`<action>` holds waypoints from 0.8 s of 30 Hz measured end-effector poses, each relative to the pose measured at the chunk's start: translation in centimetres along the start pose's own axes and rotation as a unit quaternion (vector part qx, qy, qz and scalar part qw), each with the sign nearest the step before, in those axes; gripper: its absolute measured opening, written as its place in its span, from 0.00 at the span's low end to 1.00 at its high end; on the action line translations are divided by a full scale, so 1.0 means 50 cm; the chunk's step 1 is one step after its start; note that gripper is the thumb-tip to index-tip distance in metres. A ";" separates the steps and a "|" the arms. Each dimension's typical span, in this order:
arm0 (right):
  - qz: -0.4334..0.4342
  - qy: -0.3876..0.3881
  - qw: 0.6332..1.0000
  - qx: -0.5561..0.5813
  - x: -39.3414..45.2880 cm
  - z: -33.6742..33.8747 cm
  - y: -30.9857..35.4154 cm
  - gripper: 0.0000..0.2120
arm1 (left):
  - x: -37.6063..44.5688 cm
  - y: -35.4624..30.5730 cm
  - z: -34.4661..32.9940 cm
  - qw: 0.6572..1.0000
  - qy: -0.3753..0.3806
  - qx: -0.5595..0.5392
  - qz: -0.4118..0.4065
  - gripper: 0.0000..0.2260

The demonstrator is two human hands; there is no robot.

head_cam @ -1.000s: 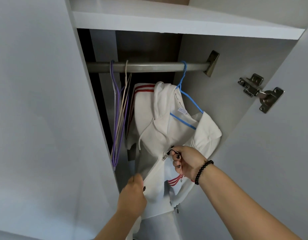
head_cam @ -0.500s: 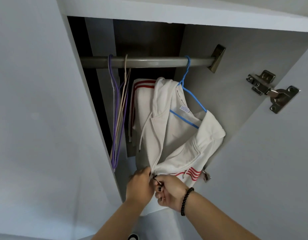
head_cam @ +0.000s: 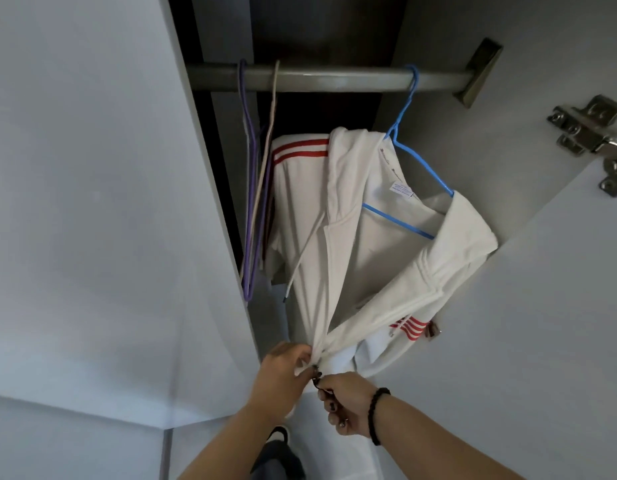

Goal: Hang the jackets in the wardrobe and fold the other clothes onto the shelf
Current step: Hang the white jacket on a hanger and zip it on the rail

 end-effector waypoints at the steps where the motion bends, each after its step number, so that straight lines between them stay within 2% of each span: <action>1: -0.011 0.001 1.000 -0.007 0.002 -0.005 -0.013 0.18 | -0.008 0.000 -0.003 1.000 0.004 -0.003 0.000 0.08; 4: -0.009 0.011 1.000 -0.010 -0.006 -0.014 -0.028 0.18 | -0.034 0.000 -0.006 1.000 -0.006 -0.002 0.016 0.08; 9: 0.121 0.011 0.991 0.054 -0.062 0.024 0.055 0.16 | -0.049 -0.010 0.013 0.998 -0.056 -0.006 0.032 0.07; 13: 0.165 -0.006 0.984 0.070 -0.104 0.049 0.109 0.15 | -0.046 -0.029 0.015 0.996 -0.073 0.002 0.044 0.05; 18: 0.215 -0.017 0.973 0.084 -0.159 0.074 0.167 0.15 | -0.046 -0.019 0.016 0.993 -0.070 0.009 0.091 0.05; 24: 0.273 -0.017 0.955 0.113 -0.221 0.104 0.240 0.15 | -0.028 -0.019 0.018 0.992 -0.062 0.031 0.107 0.05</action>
Point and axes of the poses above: each hand's wrist, its own x-axis towards the middle knuckle, its own z-axis out of the back of the hand, y = z × x, the point moved 7 cm from there along x, towards the middle knuckle, and after that the axes turned 6 degrees about y, right-handed, at the moved point
